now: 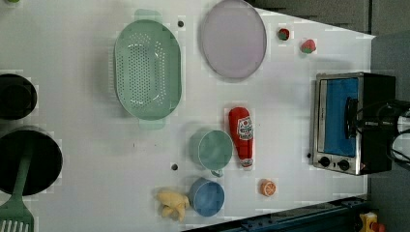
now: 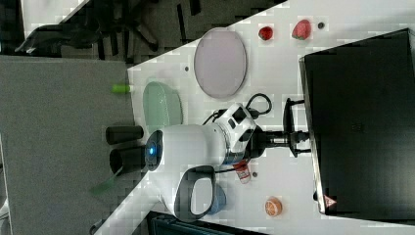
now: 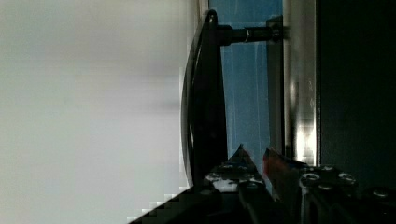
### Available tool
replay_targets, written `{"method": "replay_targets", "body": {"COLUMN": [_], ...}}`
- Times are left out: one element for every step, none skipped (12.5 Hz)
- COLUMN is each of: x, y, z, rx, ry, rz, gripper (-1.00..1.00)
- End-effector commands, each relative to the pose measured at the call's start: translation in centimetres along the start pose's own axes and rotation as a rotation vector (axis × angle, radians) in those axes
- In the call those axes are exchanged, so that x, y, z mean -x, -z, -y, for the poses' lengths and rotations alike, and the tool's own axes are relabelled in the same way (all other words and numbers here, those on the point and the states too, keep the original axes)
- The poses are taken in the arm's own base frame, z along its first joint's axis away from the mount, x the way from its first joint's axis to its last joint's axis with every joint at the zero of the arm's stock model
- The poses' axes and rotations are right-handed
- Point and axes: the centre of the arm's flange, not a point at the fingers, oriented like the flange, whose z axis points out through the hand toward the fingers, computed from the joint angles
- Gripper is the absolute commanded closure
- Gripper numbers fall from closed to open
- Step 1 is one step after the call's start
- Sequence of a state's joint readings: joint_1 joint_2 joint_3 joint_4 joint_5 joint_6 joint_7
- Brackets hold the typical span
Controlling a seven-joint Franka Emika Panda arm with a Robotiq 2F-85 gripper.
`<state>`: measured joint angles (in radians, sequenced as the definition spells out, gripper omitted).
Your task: Flap open oven.
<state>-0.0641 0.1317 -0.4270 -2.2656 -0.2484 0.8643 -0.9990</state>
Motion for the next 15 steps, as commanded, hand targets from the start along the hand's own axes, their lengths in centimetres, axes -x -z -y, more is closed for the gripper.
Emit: {"method": "replay_targets", "body": {"x": [-0.9,-1.0,-1.0,-1.1,-1.2,-1.2,-1.2,-1.2,-1.3,-1.3,-1.3,-1.3,-1.4,-1.3,-1.3], "y": [0.2,0.1,-0.1,-0.2,-0.4,-0.6,-0.8,-1.0,-1.2,-1.4,-1.8,-2.3,-2.9,-3.7,-4.6], "z": [1.4,2.0,2.8,3.7,4.9,6.1,7.5,8.9,10.2,11.5,12.7,14.0,15.3,16.7,18.1], "rx": [-0.004,-0.006,-0.008,-0.011,-0.013,-0.013,0.004,0.033,0.064,0.096,0.127,0.157,0.182,0.206,0.229], "ry": [0.046,0.058,0.072,0.083,0.096,0.100,0.109,0.109,0.090,0.064,0.044,0.035,0.036,0.041,0.049], "rz": [-0.017,-0.011,-0.007,-0.004,0.001,0.007,0.015,0.021,0.026,0.028,0.031,0.034,0.035,0.040,0.042], "gripper": [0.65,0.65,0.65,0.65,0.65,0.65,0.65,0.65,0.65,0.65,0.65,0.65,0.65,0.65,0.65]}}
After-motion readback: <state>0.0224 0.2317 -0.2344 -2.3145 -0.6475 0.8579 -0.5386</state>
